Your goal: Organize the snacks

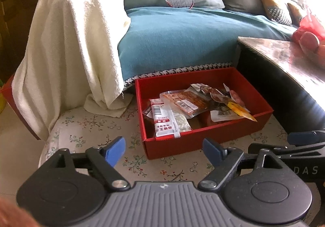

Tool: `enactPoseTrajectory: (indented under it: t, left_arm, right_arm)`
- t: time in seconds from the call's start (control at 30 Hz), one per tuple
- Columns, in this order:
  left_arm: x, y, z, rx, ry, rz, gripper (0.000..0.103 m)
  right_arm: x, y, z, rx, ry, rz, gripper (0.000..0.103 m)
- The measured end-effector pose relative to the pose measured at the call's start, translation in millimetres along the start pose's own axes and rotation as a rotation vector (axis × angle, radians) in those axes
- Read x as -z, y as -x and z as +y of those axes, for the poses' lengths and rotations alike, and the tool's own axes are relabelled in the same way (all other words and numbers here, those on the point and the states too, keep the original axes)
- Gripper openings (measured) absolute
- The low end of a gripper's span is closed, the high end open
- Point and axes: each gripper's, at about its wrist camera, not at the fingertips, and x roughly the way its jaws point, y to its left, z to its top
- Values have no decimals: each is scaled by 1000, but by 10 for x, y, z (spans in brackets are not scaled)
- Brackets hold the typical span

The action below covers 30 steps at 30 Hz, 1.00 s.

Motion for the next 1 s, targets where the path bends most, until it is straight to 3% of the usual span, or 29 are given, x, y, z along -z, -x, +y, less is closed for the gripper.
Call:
enactPoseTrajectory:
  t: [1.0]
  left_arm:
    - [219,245,44,-13,-4,-4,78]
  right_arm:
    - [216,168,113,-16,19,5,94]
